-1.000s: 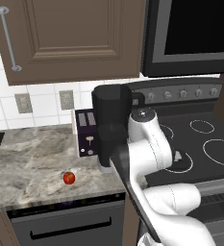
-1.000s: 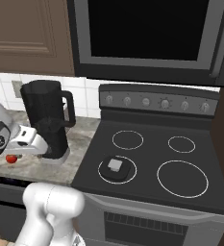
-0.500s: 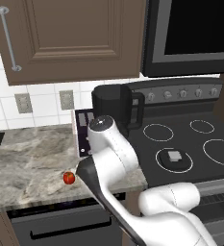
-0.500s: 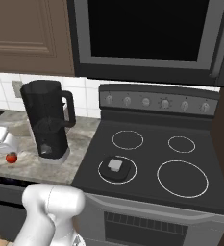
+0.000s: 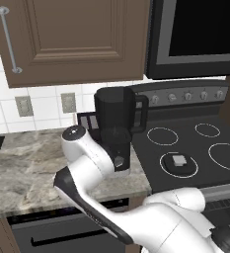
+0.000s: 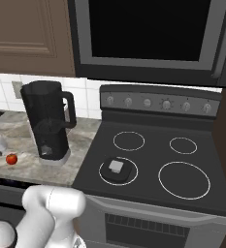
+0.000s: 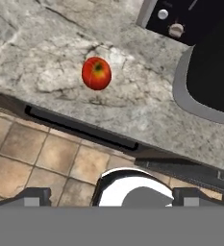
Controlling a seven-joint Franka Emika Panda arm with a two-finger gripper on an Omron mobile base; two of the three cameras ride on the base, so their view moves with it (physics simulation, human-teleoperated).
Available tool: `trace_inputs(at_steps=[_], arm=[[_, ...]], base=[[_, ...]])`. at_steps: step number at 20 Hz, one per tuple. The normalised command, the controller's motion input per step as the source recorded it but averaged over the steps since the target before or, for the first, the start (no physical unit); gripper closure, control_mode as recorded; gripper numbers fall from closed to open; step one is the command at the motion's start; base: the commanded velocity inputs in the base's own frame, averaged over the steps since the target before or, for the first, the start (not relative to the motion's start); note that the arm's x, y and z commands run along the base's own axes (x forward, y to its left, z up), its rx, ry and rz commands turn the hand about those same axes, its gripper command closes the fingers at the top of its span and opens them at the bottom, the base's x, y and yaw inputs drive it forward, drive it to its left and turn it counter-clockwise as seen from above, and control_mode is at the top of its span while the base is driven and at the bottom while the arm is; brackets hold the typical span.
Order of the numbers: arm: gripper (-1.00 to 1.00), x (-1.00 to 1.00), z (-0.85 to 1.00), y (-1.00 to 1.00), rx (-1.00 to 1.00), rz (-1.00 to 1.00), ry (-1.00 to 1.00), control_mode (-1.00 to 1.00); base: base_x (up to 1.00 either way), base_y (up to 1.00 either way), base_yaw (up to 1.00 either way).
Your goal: Open the blender lid, put the apple in the blender, close the lid, and start the blender.
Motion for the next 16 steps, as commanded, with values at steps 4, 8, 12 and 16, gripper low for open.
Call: trace_inputs(at_steps=[4, 8, 12, 16], arm=[[-1.0, 0.59, -0.3, 0.17, 0.0, 0.07, 0.05, -1.0], [-1.0, 0.62, -0.37, 0.18, 0.0, 0.06, 0.02, -1.0], [-1.0, 0.54, -0.45, 0.26, 0.0, 0.06, 0.0, -1.0], [-1.0, 0.39, -0.41, 0.21, 0.0, 0.05, 0.0, -1.0]], base=[[0.0, 0.0, 0.0], [0.0, 0.0, 0.0], [0.0, 0.0, 0.0], [0.0, 0.0, 0.0]])
